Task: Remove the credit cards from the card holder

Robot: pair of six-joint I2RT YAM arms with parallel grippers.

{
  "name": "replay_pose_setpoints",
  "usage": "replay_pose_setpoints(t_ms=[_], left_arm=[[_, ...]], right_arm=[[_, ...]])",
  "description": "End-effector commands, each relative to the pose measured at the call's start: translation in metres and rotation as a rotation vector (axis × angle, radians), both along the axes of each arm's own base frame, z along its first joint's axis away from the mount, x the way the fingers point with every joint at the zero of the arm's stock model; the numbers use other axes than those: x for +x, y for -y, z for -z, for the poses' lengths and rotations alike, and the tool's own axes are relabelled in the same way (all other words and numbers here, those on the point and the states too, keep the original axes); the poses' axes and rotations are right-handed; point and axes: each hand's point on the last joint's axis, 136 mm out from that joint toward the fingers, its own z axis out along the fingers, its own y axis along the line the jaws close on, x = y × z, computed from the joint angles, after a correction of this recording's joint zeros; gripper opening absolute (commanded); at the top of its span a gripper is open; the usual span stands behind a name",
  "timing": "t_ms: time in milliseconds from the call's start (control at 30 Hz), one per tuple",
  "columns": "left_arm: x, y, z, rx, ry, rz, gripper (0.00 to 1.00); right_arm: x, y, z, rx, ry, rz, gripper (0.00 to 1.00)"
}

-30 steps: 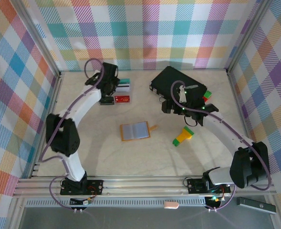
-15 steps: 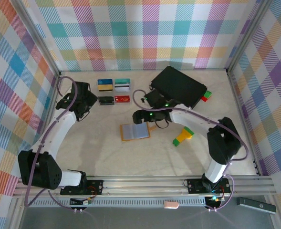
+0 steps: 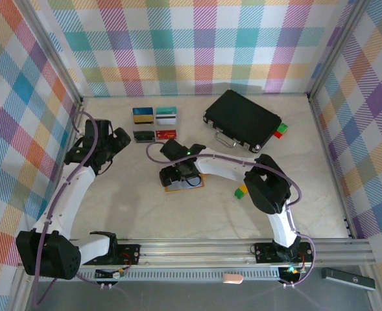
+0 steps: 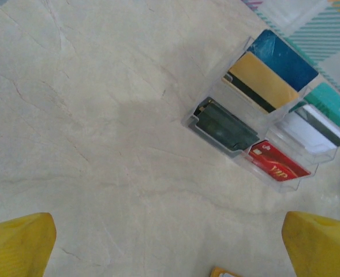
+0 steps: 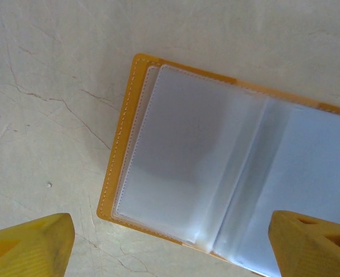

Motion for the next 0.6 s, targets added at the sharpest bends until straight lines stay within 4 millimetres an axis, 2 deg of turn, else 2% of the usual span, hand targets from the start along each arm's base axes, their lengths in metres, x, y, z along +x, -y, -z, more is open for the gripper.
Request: replay_pose_setpoints(t_ms=[0,433,567], left_arm=[[-0.003,-0.002,-0.002,0.017,0.013,0.046,1.0],[-0.008,-0.015,-0.004,0.015,0.028,0.005,1.0],[-0.008,-0.017,-0.005,0.019,0.029,-0.001,1.0]], right_arm=[[-0.001,-0.002,0.006,-0.047,-0.011,0.02,0.86],[0.002,-0.01,0.035,-0.129,-0.057,0.003,0.79],[0.005,-0.004,0.041,-0.164,-0.051,0.016,0.77]])
